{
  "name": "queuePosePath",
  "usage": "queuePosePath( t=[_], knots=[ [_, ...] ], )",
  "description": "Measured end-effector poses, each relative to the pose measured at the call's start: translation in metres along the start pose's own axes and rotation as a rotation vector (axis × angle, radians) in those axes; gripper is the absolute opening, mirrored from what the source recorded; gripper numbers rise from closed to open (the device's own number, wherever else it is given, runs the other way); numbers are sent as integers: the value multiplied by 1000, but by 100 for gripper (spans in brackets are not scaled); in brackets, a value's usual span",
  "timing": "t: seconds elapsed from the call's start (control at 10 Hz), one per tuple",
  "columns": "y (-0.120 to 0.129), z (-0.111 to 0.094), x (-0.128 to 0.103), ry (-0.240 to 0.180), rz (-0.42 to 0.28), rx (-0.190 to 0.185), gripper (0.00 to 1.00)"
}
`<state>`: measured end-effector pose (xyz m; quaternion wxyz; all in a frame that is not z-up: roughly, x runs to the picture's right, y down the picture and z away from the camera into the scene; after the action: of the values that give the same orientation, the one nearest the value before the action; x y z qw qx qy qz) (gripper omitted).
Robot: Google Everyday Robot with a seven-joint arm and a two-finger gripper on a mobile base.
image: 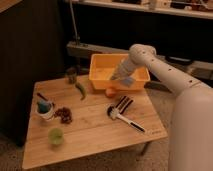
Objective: Wipe tray with towel
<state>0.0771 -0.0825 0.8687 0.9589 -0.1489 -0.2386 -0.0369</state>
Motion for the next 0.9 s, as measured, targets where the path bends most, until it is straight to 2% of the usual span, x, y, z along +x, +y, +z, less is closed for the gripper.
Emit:
queuePosePath(
  t=[0.1, 0.3, 0.6, 0.9],
  knots=[
    [-11, -1, 6, 3, -9, 22, 0],
    [-36, 3, 21, 31, -13, 41, 0],
    [-40, -5, 57, 74, 42, 48, 0],
    [-45, 10, 42, 83, -5, 20, 0]
  ],
)
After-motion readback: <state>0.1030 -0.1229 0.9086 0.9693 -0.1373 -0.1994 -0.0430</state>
